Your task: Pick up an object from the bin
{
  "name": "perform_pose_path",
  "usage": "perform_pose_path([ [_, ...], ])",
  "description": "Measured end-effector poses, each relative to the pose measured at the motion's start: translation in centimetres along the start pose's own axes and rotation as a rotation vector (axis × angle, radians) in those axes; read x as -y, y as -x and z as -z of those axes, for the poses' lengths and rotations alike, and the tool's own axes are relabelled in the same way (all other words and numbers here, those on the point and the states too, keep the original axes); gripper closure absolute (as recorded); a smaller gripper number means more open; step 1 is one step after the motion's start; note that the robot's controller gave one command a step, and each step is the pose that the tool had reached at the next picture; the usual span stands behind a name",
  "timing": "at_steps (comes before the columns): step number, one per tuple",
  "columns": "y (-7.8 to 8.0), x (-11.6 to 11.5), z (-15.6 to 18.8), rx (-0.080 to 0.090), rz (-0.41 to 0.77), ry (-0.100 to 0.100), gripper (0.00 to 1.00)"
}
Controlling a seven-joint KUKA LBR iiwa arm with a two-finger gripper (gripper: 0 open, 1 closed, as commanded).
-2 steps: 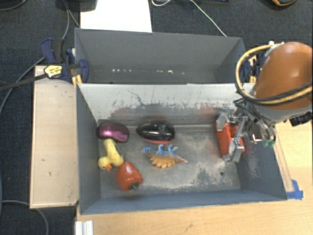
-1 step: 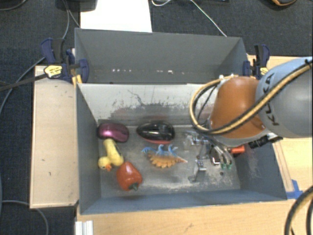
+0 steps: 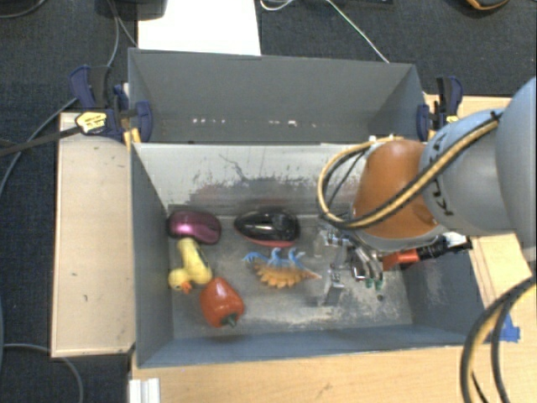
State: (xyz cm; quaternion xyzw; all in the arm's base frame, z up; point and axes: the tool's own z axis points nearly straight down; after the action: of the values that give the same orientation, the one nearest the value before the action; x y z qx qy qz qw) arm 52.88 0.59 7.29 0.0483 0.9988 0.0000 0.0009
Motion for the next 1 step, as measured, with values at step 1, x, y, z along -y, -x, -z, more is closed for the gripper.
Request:
perform_pose_path([
  [1, 4.81, -8.72, 2.59, -0.007, 0.232, 0.005, 0.0],
])
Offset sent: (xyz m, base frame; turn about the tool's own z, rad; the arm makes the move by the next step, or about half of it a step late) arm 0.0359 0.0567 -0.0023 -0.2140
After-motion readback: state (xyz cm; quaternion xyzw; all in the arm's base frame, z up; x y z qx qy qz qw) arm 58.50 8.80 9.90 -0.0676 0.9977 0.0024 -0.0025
